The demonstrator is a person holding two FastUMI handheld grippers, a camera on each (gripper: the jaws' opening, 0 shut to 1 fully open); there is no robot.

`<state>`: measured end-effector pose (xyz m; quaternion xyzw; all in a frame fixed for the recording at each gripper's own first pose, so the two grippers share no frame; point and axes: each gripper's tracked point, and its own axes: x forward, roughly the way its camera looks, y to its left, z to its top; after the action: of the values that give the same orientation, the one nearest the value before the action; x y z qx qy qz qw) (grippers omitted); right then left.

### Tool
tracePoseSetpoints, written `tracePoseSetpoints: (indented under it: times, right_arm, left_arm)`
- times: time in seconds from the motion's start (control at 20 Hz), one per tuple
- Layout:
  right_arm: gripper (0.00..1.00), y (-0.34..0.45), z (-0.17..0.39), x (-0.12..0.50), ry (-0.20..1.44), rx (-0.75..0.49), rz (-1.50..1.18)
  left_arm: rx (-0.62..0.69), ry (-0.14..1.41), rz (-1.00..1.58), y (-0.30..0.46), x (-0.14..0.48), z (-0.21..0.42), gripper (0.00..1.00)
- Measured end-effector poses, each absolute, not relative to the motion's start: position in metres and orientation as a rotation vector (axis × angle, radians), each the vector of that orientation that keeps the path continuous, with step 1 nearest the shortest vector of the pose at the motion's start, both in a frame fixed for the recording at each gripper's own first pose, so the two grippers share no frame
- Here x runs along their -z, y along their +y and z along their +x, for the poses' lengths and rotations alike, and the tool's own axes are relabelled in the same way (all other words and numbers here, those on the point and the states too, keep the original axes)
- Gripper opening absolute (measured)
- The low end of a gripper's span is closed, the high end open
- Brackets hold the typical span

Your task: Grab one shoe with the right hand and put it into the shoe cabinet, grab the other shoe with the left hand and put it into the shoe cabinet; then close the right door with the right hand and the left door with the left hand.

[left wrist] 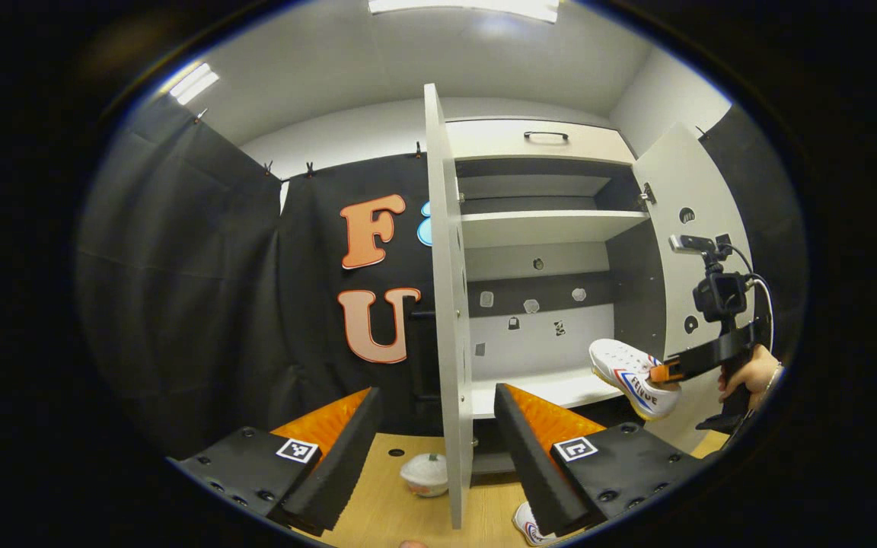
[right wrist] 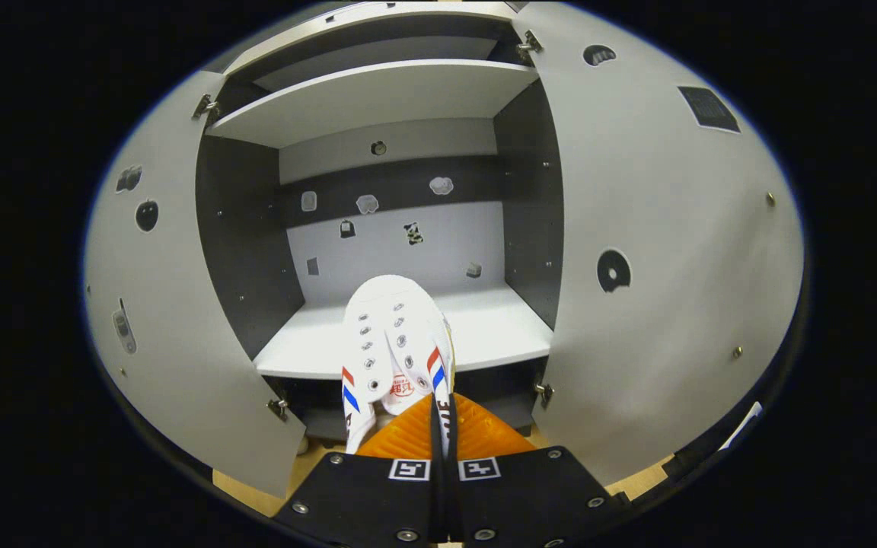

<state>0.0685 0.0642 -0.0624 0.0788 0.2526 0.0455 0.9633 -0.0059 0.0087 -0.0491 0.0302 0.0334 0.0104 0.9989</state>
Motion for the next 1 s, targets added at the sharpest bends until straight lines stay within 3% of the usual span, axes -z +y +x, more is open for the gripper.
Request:
tracePoseSetpoints:
  times: [0.3, 0.55, 1.0]
  right_arm:
    - [0.0, 0.058, 0.121, 0.02, 0.496, -0.086, 0.169]
    - [0.0, 0.072, 0.206, 0.06, 0.538, -0.054, 0.134]
    - [0.0, 0.075, 0.26, 0.145, 0.667, -0.018, 0.134]
  left_arm:
    - [-0.03, 0.057, 0.073, 0.003, 0.046, 0.01, 0.96]
    - [-0.033, 0.064, 0.082, 0.0, 0.05, 0.018, 0.96]
    - [-0.073, 0.078, 0.092, 0.004, 0.058, 0.03, 0.96]
